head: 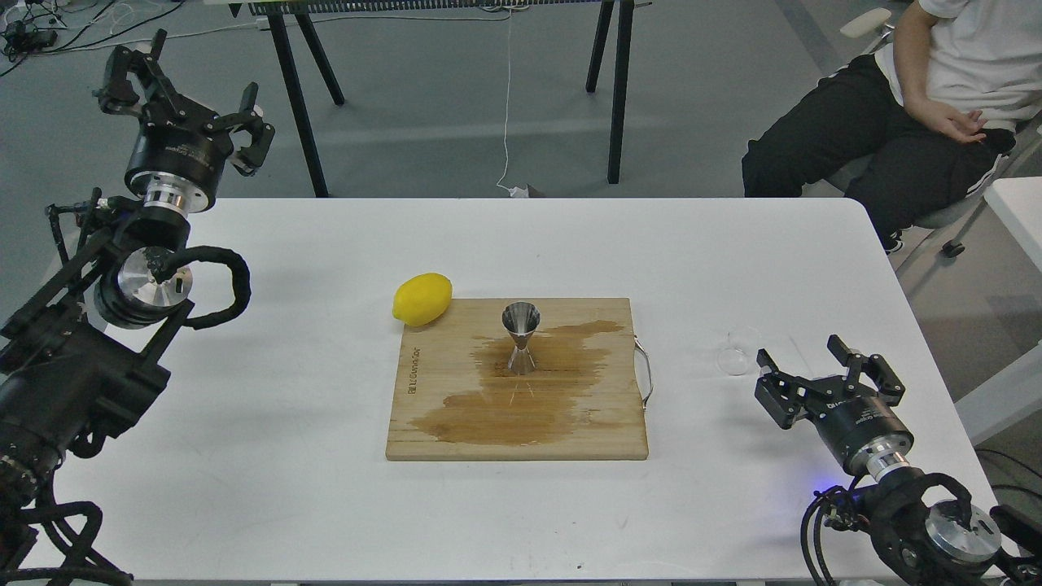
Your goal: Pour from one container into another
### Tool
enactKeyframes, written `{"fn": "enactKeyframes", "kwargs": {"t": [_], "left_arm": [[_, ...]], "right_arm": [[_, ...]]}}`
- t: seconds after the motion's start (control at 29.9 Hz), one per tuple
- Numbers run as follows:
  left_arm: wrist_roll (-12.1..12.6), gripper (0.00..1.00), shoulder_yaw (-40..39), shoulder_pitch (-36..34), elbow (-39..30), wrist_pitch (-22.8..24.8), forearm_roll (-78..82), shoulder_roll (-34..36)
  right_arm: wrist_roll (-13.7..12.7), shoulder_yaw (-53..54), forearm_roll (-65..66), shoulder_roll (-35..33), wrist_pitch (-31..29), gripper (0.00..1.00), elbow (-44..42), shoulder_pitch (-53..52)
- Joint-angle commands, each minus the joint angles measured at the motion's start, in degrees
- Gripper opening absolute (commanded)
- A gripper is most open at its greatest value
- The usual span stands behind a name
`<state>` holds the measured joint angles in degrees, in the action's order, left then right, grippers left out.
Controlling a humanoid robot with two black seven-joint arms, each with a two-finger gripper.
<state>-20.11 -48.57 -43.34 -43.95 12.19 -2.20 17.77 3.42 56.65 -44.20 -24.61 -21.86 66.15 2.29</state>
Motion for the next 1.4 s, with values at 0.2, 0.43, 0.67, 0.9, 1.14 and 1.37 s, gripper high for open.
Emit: {"fn": "enactKeyframes", "kwargs": {"t": [0.2, 0.43, 0.67, 0.9, 1.14, 1.37], "left_arm": [[-0.64, 1.00, -0.04, 0.10, -0.09, -0.15, 0.00, 0.60], [-0.81, 1.00, -0.04, 0.10, 0.00, -0.24, 0.00, 0.69], [-1.34, 1.00, 0.05, 0.10, 0.00, -0.24, 0.08, 1.13], [-1.34, 1.00, 0.05, 0.10, 0.00, -1.03, 0.09, 1.30], [-1.43, 1.00, 0.05, 0.10, 0.00, -1.12, 0.09, 1.48], [-1.43, 1.00, -0.04, 0.01, 0.00, -1.38, 0.09, 1.48]], "right_arm": [[0.00, -0.14, 0.60, 3.25, 10.68, 1.00, -5.41, -6.94], [0.00, -0.05, 3.33, 6.94, 15.00, 0.99, -7.35, -9.41], [0.18, -0.05, 4.73, 9.85, 15.00, 0.97, -10.07, -10.55], [-0.08, 0.12, 4.82, 10.37, 15.00, 0.86, -11.66, -11.43], [-0.08, 0.65, 4.82, 10.99, 14.83, 0.64, -14.64, -12.66], [-0.35, 0.39, 5.00, 10.99, 13.86, 0.43, -14.21, -12.66]]}}
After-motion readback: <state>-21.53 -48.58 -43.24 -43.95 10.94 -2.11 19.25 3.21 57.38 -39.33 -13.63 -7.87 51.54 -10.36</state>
